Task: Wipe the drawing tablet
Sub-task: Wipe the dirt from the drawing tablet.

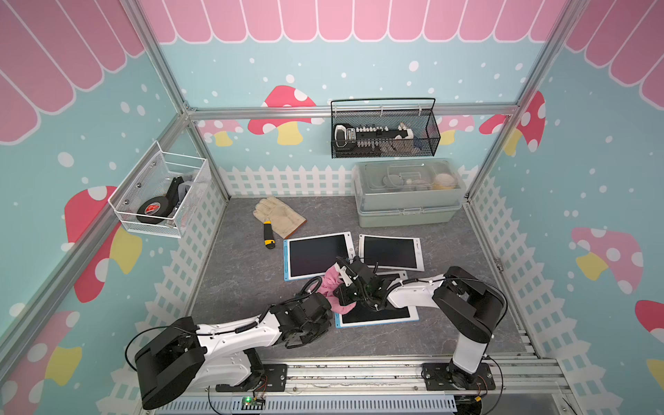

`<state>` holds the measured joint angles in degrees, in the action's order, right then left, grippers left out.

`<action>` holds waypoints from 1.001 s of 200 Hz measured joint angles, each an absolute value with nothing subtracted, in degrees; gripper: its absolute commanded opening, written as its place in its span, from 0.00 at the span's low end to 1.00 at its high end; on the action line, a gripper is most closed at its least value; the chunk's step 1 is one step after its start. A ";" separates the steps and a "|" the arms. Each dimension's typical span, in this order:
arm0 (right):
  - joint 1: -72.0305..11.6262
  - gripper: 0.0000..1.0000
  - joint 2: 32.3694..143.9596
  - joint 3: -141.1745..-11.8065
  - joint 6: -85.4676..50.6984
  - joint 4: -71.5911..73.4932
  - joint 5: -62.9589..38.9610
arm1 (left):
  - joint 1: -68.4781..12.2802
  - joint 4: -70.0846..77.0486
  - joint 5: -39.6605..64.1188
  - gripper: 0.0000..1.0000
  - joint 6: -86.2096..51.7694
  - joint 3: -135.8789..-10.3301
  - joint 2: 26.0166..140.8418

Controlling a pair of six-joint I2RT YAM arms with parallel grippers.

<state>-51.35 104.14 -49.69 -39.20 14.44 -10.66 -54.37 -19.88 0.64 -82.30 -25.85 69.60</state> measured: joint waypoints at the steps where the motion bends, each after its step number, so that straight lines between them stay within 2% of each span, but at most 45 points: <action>1: -51.35 0.00 104.16 -49.63 -39.35 14.68 -10.87 | -54.39 -19.90 0.62 0.15 -82.35 -25.87 69.49; 37: -51.29 0.00 104.18 -48.18 -42.63 20.49 -14.39 | -55.29 -24.01 -1.43 0.33 -82.32 -25.87 64.77; 54: -50.81 0.00 103.11 -47.42 -43.53 21.21 -14.66 | -55.31 -24.01 -2.13 0.36 -81.84 -26.00 62.41; 114: -46.19 0.00 96.31 -44.01 -43.42 21.34 -12.99 | -55.31 -18.06 -1.26 0.36 -79.44 -27.68 70.81; 200: -45.89 0.00 100.42 -42.44 -42.85 21.54 -14.63 | -55.46 -12.47 0.21 0.35 -79.11 -29.19 75.50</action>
<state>-45.89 100.42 -42.44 -42.85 21.54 -14.63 -55.46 -12.47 0.21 -79.11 -29.19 75.50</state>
